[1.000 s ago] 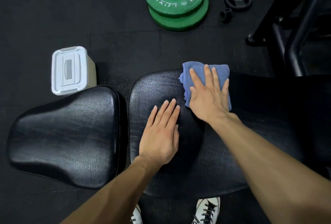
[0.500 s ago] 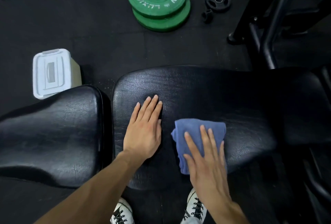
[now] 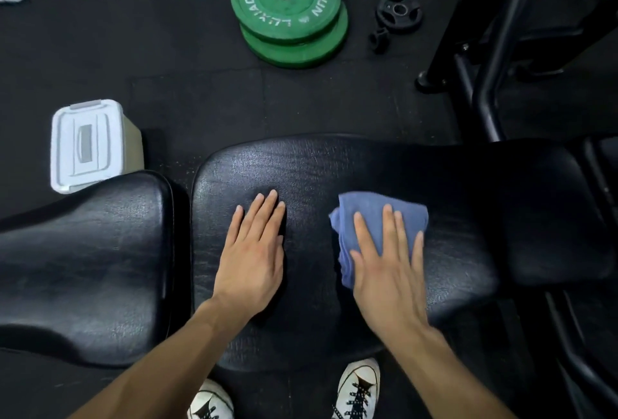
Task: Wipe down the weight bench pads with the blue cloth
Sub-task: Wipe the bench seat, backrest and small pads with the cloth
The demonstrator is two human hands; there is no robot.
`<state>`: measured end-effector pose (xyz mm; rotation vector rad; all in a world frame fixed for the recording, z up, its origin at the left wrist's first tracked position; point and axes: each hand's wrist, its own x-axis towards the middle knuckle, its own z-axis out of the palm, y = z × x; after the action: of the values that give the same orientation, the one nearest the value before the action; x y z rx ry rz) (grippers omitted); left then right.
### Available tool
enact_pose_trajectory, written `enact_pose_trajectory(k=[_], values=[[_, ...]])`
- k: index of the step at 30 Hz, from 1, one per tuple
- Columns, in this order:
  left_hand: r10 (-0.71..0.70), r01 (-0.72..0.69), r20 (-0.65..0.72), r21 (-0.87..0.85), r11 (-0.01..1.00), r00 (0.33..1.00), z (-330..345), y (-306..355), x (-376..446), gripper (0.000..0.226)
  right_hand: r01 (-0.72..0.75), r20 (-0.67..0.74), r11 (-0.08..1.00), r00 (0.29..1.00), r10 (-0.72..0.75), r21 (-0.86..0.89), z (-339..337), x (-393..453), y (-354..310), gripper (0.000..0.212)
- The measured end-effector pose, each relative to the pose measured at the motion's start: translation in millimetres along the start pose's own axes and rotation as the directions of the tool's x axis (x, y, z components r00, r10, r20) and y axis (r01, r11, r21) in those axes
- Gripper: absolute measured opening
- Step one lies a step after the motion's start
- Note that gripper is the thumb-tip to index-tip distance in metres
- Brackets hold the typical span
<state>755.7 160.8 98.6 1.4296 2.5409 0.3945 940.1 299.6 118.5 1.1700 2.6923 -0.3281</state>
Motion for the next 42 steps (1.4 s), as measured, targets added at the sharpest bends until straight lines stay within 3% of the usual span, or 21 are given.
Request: enact_pose_trajectory(k=[5,9,12,15,22,28,35,42], values=[[-0.004,0.004,-0.022,0.019,1.000,1.000,1.6,4.5,0.0,0.056,-0.012,0.065,1.000,0.998,0.011,0.022,-31.3,103.5,8.7,0.061],[-0.116,0.101,-0.143,-0.109,0.989,0.983,-2.1,24.5,12.1,0.046,0.016,0.105,1.000,0.994,-0.019,0.025,-43.9,132.2,16.7,0.060],[-0.129,0.095,-0.181,-0.187,0.978,0.975,-1.1,58.2,33.2,0.040,0.048,0.084,0.998,0.995,-0.051,0.037,-45.6,126.9,19.7,0.059],[-0.080,0.052,-0.133,-0.198,0.979,0.988,5.6,99.0,52.7,0.046,0.043,0.043,0.998,0.998,-0.046,0.056,-39.8,107.0,31.4,0.060],[-0.037,0.037,0.013,0.027,0.999,0.999,48.6,143.6,48.4,0.060,-0.081,-0.066,0.996,0.994,0.084,0.040,-13.5,11.8,90.7,0.060],[-0.052,0.051,0.021,0.060,0.997,0.998,48.9,143.2,47.4,0.060,-0.057,-0.093,0.998,0.994,0.059,0.025,1.0,-46.9,92.8,0.063],[-0.068,0.067,0.025,0.039,0.997,0.997,46.8,144.5,49.0,0.060,-0.053,-0.050,0.999,0.997,0.053,0.011,-9.5,-18.3,95.8,0.067],[-0.068,0.066,0.027,0.069,0.995,0.997,46.9,146.2,49.4,0.061,-0.078,-0.075,0.996,0.994,0.082,0.047,-32.2,68.5,110.8,0.067]])
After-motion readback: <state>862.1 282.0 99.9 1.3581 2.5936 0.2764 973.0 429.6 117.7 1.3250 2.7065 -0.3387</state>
